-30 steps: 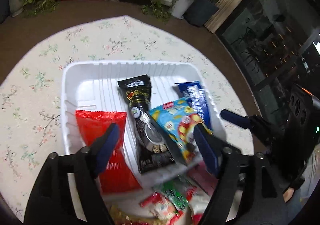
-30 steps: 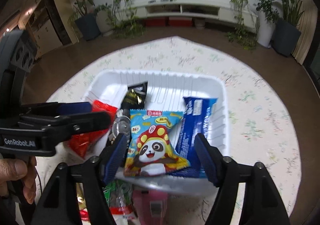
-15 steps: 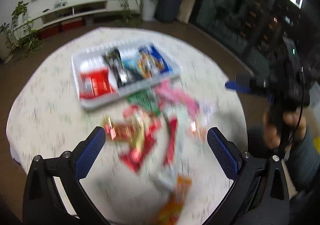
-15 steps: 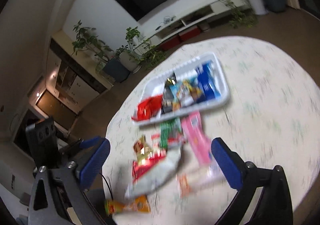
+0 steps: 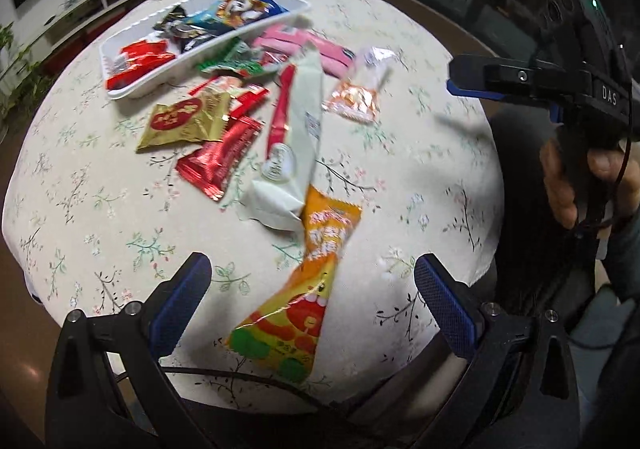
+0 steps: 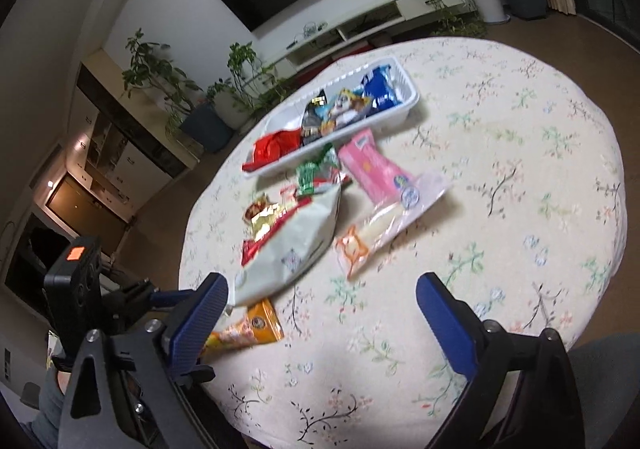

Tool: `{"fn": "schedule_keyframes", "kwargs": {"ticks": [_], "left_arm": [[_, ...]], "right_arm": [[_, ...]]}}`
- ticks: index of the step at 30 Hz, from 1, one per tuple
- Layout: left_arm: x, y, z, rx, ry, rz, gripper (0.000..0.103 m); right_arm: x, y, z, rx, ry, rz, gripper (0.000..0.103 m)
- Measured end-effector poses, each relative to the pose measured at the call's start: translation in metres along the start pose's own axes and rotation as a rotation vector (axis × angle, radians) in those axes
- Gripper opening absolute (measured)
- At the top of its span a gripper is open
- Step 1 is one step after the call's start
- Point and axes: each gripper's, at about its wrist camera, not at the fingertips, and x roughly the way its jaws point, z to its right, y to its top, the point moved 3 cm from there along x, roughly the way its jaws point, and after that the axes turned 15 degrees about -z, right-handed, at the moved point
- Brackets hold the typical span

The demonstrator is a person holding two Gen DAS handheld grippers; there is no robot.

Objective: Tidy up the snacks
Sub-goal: 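Withdraw both tools from the tray back over the table, then grasp the orange candy stick with the left tool while the right tool grasps the white-red wrapped snack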

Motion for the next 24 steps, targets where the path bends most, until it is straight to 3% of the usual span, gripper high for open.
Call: {"fn": "schedule_keyframes", "kwargs": {"ticks": [4, 10, 17, 21, 24], "left_arm": [[0.005, 0.002, 0.001, 0.019, 0.011, -0.026, 0.097], [0.021, 0.013, 0.005, 0.059, 0.006, -0.092, 0.063], [0.032, 0.011, 0.002, 0.070, 0.011, -0.157, 0.062], [0.039, 0.014, 0.005, 0.078, 0.038, -0.185, 0.053], [0.038, 0.017, 0.003, 0.068, 0.038, -0.185, 0.040]], "right_arm": [[0.005, -0.005, -0.006, -0.035, -0.022, -0.019, 0.096], [0.013, -0.008, -0.013, -0.062, -0.032, -0.061, 0.091], [0.014, -0.009, -0.018, -0.084, -0.041, -0.079, 0.089], [0.018, -0.010, -0.021, -0.088, -0.040, -0.095, 0.085], [0.019, -0.010, -0.024, -0.099, -0.051, -0.102, 0.084]]}}
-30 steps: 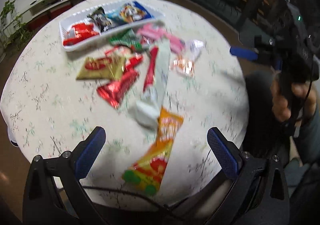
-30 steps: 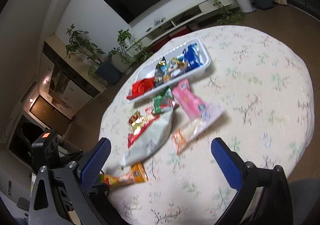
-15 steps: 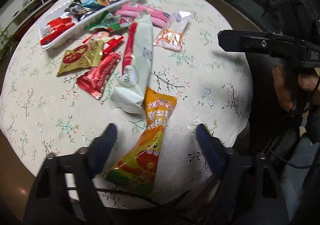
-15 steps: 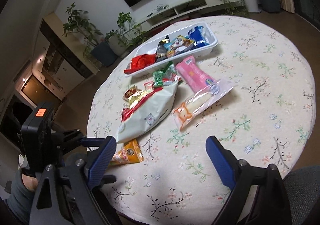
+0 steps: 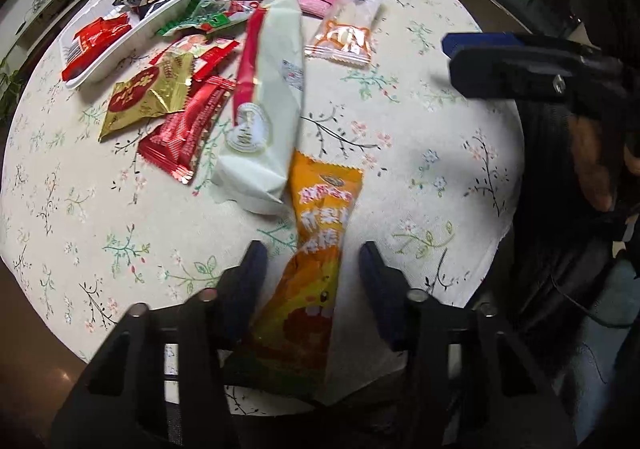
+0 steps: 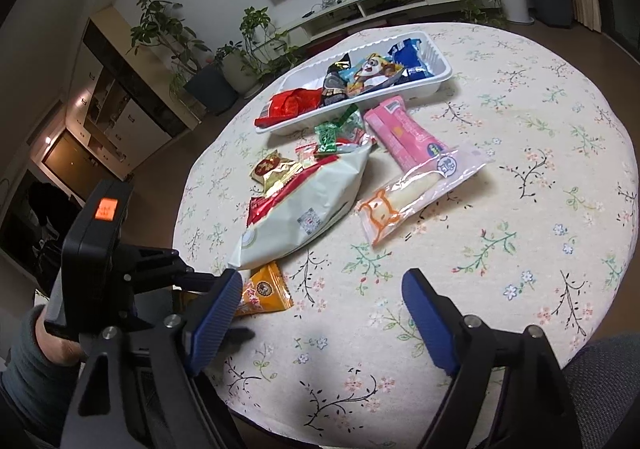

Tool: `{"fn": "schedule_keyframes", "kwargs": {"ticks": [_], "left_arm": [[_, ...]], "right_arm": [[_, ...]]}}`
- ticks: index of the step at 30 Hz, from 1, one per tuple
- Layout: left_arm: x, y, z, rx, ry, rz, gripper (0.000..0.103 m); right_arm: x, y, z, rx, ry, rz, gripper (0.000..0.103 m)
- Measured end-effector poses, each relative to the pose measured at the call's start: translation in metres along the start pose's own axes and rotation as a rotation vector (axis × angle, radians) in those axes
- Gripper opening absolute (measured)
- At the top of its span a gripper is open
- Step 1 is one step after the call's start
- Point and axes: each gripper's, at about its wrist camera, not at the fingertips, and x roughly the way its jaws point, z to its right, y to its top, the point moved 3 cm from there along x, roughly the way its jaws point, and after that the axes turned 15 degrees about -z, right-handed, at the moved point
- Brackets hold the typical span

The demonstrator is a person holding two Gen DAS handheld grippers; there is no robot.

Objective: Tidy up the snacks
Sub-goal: 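Grasp the orange candy stick with the left tool while the right tool grasps the white-red wrapped snack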

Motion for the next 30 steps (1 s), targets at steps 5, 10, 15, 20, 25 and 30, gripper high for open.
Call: {"fn": "schedule_keyframes", "kwargs": {"ticks": [5, 10, 15, 20, 25, 30], "left_arm": [[-0.003, 0.001, -0.010, -0.020, 0.003, 0.000, 0.019], [-0.005, 0.001, -0.011, -0.026, 0.009, 0.023, 0.016], [-0.008, -0.009, -0.016, -0.083, -0.064, 0.070, 0.016], [-0.018, -0.036, -0.025, -0.169, -0.215, 0.154, 0.016], [-0.023, -0.060, -0.041, -0.268, -0.312, 0.246, 0.016], [-0.033, -0.076, -0.047, -0.323, -0.339, 0.314, 0.016]], "right_arm": [[-0.001, 0.001, -0.003, -0.012, -0.009, 0.002, 0.084], [0.000, 0.002, -0.010, -0.031, -0.020, -0.007, 0.081], [0.001, 0.005, -0.014, -0.040, -0.038, -0.013, 0.077], [0.009, 0.015, -0.023, -0.035, -0.011, -0.046, 0.076], [0.029, 0.034, -0.039, -0.009, 0.051, -0.113, 0.076], [0.056, 0.067, -0.049, 0.071, 0.028, -0.158, 0.077]]}}
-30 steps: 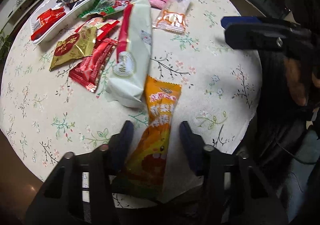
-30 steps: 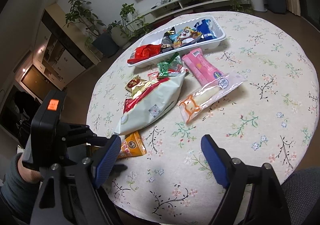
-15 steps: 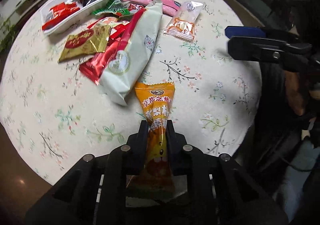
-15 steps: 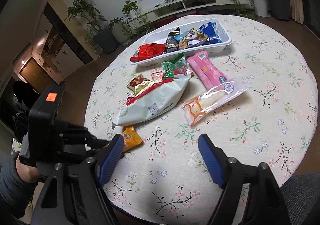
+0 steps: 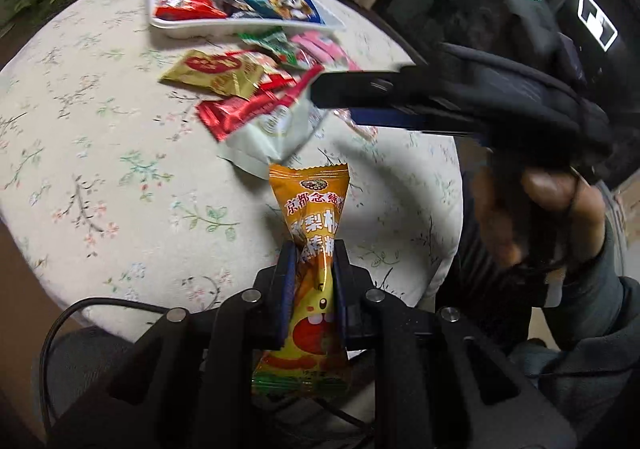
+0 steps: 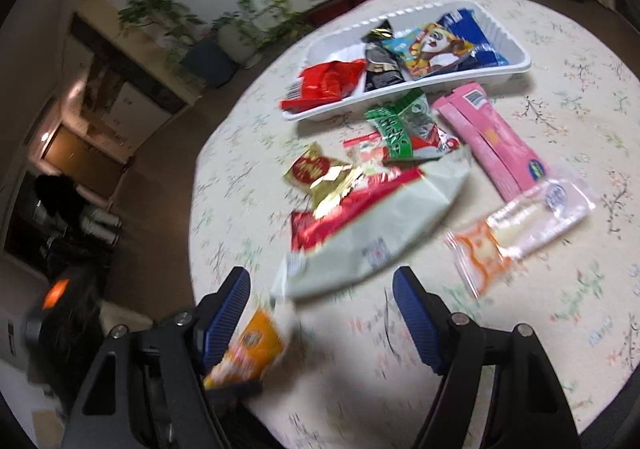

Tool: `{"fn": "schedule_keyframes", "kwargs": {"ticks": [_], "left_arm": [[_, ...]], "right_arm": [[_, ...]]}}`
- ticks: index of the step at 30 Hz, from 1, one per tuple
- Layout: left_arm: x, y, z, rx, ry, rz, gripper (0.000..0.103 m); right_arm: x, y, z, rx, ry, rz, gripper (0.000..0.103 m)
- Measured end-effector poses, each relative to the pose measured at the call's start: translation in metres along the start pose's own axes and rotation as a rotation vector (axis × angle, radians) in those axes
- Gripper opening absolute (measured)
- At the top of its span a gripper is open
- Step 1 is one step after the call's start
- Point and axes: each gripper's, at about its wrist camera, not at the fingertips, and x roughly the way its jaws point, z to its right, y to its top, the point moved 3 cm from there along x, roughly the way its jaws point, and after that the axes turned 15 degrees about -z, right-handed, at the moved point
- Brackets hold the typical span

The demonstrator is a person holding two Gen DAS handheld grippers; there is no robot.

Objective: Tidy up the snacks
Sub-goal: 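Grasp the orange candy stick with the left tool while the right tool grasps the white-red wrapped snack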

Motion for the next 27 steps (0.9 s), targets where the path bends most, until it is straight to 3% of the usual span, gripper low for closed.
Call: {"fn": "schedule_keyframes", "kwargs": {"ticks": [3, 7, 9, 13, 21, 27], "left_arm": [[-0.009, -0.007, -0.006, -0.022, -0.015, 0.033, 0.016], [-0.017, -0.011, -0.015, -0.041, -0.035, 0.058, 0.016], [-0.019, -0.013, -0.018, -0.047, -0.044, 0.069, 0.016], [-0.020, -0.015, -0.024, -0.061, -0.055, 0.080, 0.016], [-0.019, -0.016, -0.028, -0.092, -0.071, 0.098, 0.016], [-0.018, -0.013, -0.030, -0.107, -0.075, 0.103, 0.016]], "right_arm": [[0.015, 0.019, -0.001, 0.058, -0.086, -0.019, 0.077], [0.033, 0.029, -0.004, 0.014, -0.235, -0.023, 0.077], [0.034, 0.025, -0.001, -0.006, -0.264, -0.031, 0.076], [0.031, 0.012, 0.011, -0.016, -0.257, -0.056, 0.073], [0.007, -0.007, 0.027, -0.053, -0.337, -0.073, 0.071], [-0.001, -0.002, 0.023, -0.045, -0.312, -0.056, 0.070]]}}
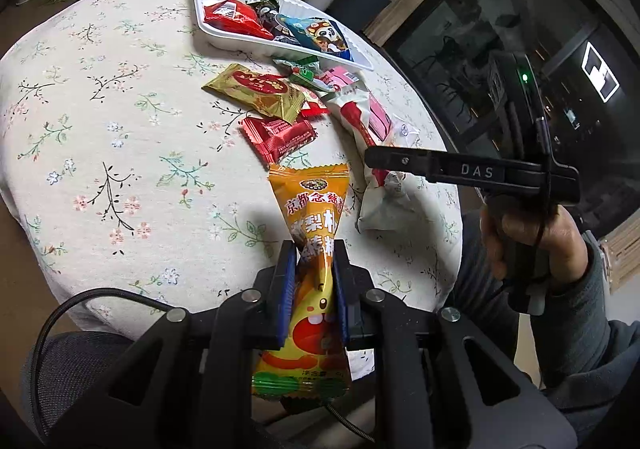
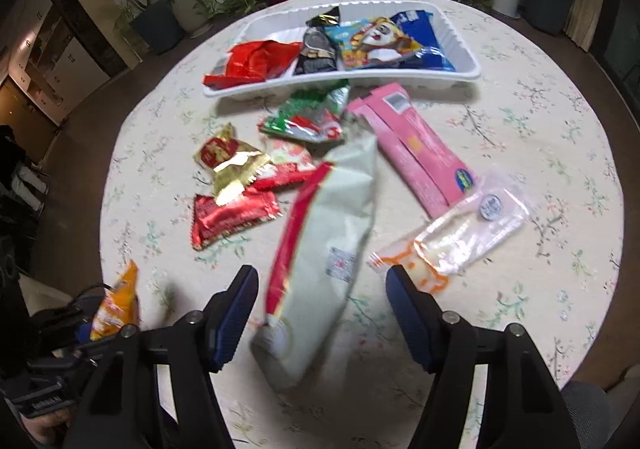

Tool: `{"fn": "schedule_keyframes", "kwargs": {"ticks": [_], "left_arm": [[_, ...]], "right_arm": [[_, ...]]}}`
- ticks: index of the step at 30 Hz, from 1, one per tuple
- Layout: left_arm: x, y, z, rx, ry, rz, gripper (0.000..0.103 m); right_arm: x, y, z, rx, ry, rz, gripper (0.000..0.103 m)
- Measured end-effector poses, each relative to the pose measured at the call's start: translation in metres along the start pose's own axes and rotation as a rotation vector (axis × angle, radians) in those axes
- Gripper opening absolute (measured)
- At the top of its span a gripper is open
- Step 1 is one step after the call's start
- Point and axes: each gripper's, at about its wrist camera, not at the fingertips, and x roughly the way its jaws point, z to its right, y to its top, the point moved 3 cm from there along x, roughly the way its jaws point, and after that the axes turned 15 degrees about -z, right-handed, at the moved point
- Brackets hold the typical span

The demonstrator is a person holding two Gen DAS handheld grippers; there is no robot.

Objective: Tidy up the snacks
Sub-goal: 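Grasp the orange candy stick with the left tool while the right tool grasps the white-red wrapped snack, then carry both held snacks over the white tray and lower them in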

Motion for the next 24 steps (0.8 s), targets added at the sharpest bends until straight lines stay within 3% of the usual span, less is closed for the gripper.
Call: {"fn": "schedule_keyframes", "kwargs": {"ticks": [6, 8, 11, 13, 14, 24], "left_arm": [[0.002, 0.002, -0.001, -0.017, 0.000, 0.005, 0.016], [0.002, 0.003, -0.002, -0.020, -0.002, 0.005, 0.016], [0.005, 0.004, -0.002, -0.020, -0.004, 0.001, 0.016], [0.008, 0.004, -0.001, -0.018, -0.006, -0.002, 0.016], [0.009, 0.004, -0.001, -0.018, -0.006, -0.003, 0.016], [0.012, 0.004, -0.002, -0.028, -0.005, 0.006, 0.016]], "right_arm": [[0.027, 0.014, -0.008, -0.019, -0.028, -0.044, 0.069], [0.027, 0.012, -0.010, -0.041, -0.058, -0.022, 0.063], [0.025, 0.011, -0.005, -0.039, -0.078, -0.015, 0.047], [0.024, 0.011, -0.001, -0.037, -0.090, -0.015, 0.032], [0.024, 0.012, 0.001, -0.038, -0.101, -0.015, 0.016], [0.021, 0.006, 0.004, -0.066, -0.067, 0.001, 0.014]]}}
